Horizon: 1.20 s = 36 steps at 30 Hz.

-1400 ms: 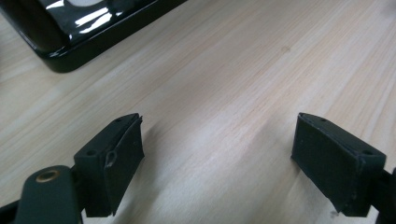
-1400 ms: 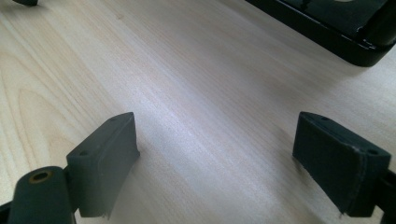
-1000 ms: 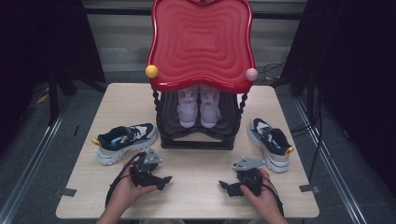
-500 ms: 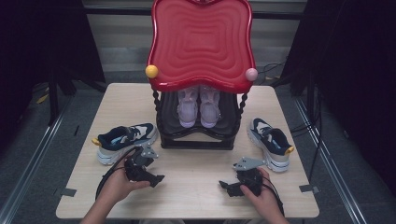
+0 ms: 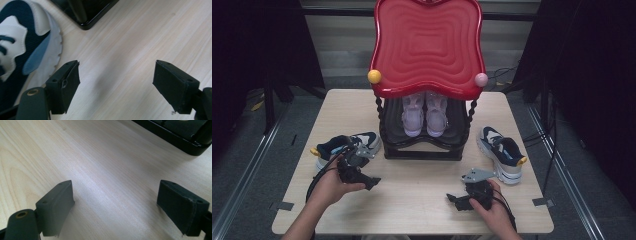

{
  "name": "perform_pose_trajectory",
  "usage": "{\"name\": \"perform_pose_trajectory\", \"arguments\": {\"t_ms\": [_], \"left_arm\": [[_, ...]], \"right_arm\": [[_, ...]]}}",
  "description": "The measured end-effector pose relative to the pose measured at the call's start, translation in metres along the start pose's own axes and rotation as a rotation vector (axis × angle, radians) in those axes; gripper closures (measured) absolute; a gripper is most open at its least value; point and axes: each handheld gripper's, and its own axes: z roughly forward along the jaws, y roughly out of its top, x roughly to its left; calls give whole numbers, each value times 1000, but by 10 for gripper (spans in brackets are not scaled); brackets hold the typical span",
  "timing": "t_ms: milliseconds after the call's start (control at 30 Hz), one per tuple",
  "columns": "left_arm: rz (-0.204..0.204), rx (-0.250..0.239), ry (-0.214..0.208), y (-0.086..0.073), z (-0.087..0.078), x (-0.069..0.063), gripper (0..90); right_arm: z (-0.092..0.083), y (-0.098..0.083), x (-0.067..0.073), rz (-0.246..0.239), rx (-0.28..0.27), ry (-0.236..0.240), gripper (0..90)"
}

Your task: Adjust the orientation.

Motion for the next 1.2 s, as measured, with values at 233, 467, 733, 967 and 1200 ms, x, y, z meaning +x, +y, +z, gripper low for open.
{"name": "perform_pose_trajectory", "arguments": {"t_ms": [233, 467, 733, 967, 1200], "left_arm": [[-20, 0, 22, 1, -7, 15, 213], [-20, 26, 50, -1, -14, 28, 251], [-21, 35, 82, -2, -22, 41, 270], [-18, 60, 97, -5, -22, 49, 279], [-21, 53, 93, -7, -25, 51, 299]], "right_arm": [[0, 0, 0, 0, 0, 0, 131], [0, 0, 0, 0, -1, 0, 131], [0, 0, 0, 1, -1, -1, 131], [0, 0, 0, 1, 0, 0, 131], [0, 0, 0, 1, 0, 0, 131]]}}
